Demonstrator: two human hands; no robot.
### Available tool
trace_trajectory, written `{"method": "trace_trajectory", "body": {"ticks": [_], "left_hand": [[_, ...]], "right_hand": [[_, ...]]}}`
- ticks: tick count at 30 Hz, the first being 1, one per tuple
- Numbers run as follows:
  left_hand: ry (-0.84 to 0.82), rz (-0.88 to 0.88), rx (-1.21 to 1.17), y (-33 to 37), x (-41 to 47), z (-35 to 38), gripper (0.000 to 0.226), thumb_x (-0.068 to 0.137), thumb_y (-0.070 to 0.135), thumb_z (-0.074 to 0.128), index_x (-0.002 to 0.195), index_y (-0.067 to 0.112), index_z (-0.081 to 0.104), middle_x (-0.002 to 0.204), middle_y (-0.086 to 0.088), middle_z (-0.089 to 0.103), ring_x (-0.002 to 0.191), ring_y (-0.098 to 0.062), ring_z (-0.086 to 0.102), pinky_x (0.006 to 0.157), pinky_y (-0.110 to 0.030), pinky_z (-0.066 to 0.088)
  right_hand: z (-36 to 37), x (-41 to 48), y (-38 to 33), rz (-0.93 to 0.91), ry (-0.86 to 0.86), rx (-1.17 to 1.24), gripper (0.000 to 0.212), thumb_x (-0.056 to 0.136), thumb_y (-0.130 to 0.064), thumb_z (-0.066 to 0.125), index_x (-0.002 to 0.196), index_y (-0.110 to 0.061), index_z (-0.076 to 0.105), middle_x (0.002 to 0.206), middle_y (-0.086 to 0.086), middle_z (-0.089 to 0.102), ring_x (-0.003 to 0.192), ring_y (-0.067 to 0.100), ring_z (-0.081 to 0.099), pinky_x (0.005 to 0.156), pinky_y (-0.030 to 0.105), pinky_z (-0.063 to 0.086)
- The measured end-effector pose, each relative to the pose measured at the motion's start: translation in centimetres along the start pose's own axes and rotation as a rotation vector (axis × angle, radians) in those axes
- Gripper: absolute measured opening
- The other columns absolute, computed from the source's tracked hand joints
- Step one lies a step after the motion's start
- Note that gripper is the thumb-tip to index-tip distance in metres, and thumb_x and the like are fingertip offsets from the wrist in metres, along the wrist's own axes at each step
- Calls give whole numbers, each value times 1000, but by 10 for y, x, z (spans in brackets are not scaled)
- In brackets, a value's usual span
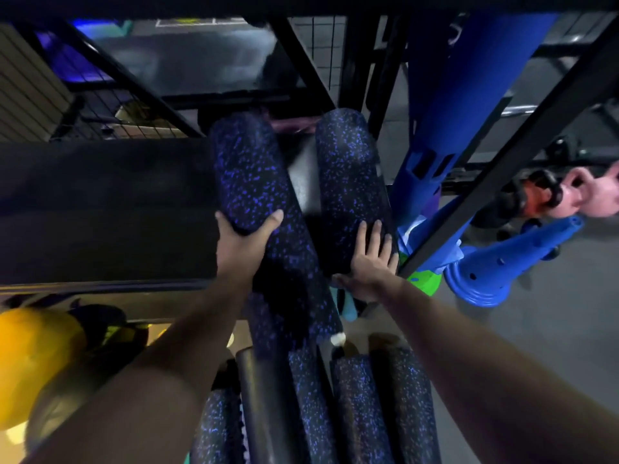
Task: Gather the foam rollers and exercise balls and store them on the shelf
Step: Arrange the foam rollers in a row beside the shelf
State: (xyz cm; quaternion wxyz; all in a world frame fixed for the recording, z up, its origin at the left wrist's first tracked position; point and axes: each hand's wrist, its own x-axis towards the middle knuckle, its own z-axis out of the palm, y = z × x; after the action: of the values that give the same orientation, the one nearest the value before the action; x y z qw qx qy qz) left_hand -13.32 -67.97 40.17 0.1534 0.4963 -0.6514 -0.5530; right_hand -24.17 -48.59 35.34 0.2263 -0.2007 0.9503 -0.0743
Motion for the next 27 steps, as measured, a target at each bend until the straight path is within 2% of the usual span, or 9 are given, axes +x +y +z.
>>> {"method": "trace_trajectory", "body": {"ticks": [2, 4, 7, 9, 11, 13, 17, 21, 27], "left_hand": [[-43, 140, 134, 21, 20, 15, 133, 60, 77, 82, 164, 31, 12, 161, -4, 42, 146, -23, 43, 123, -42, 33], [-102, 272, 322, 27, 28, 29, 121, 70, 69, 80, 164, 31, 13, 167, -12, 28, 152, -29, 31, 125, -42, 27], [-244, 183, 649, 6, 15, 48, 114, 68, 78, 75, 161, 46, 17, 172, -11, 1, 155, -42, 14, 125, -53, 21], [-321, 141, 756, -14, 6, 54, 114, 68, 76, 76, 157, 59, 7, 171, -3, -19, 155, -47, 0, 121, -68, 20], [-354, 140, 802, -24, 3, 54, 117, 70, 71, 80, 151, 67, -4, 166, 7, -33, 154, -48, -8, 114, -76, 23], [-358, 134, 838, -24, 4, 55, 119, 69, 69, 81, 149, 69, -8, 163, 10, -38, 154, -49, -8, 111, -77, 27], [-337, 161, 912, -16, 9, 66, 115, 74, 68, 78, 149, 68, -10, 161, 3, -41, 150, -53, -1, 106, -78, 31], [-319, 205, 909, 1, 26, 79, 109, 78, 65, 76, 154, 63, -3, 164, 1, -36, 148, -54, 6, 103, -78, 34], [-307, 257, 1010, -6, 17, 82, 109, 78, 67, 74, 156, 60, -3, 167, -3, -30, 148, -55, 9, 101, -76, 40]], "right_hand": [[1, 3, 0, -5, -6, 3, 128, 83, -58, 70, 156, -18, -27, 163, 10, -31, 153, 41, -12, 123, 59, 6], [1, 3, 0, -13, -6, 4, 127, 84, -58, 69, 155, -18, -27, 163, 11, -31, 153, 42, -12, 123, 59, 5], [1, 1, -1, -16, 0, 4, 126, 84, -57, 70, 156, -17, -26, 163, 12, -31, 153, 42, -12, 123, 60, 6], [2, 0, -3, -13, 12, 5, 127, 84, -58, 70, 156, -17, -26, 163, 11, -32, 153, 42, -13, 123, 61, 7], [5, 0, -7, -14, 8, 15, 126, 84, -58, 69, 155, -17, -27, 162, 11, -34, 152, 43, -16, 122, 61, 5], [8, 1, -11, -20, 1, 7, 125, 85, -57, 68, 155, -17, -29, 161, 11, -36, 152, 44, -18, 122, 62, 3], [7, 3, -14, -15, -6, 2, 124, 87, -56, 66, 154, -17, -31, 160, 11, -38, 151, 43, -19, 123, 61, 3], [2, 5, -3, -7, -19, 10, 125, 86, -58, 66, 154, -18, -31, 161, 9, -37, 153, 40, -16, 124, 58, 5], [-6, 3, 4, -21, -11, 32, 125, 85, -58, 68, 156, -17, -27, 163, 11, -33, 154, 40, -11, 124, 57, 7]]}}
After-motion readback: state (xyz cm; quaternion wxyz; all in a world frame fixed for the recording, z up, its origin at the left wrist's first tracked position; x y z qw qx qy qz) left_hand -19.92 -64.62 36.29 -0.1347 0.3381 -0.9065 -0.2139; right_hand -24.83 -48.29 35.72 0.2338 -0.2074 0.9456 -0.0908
